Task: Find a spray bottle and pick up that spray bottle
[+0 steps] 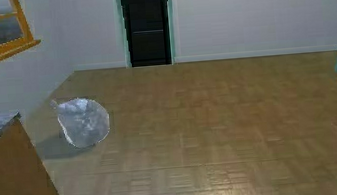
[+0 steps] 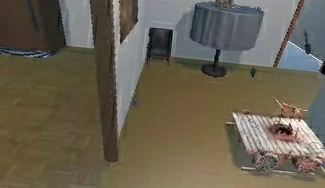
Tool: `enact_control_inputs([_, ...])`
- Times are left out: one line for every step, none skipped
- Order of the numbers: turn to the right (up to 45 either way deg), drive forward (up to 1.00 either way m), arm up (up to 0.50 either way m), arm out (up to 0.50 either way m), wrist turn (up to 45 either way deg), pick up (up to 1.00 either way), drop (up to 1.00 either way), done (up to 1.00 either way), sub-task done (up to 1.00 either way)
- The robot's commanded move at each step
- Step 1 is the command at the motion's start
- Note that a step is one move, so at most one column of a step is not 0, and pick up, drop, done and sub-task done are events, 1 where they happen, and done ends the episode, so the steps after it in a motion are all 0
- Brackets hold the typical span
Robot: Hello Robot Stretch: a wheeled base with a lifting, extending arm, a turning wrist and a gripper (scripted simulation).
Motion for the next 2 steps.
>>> enact_control_inputs([-9.0, 0.0, 0.0, 0.0, 0.0, 0.0, 0.0, 0.0, 0.0])
enact_control_inputs([0.0, 0.5, 0.0, 0.0, 0.0, 0.0, 0.0, 0.0, 0.0])
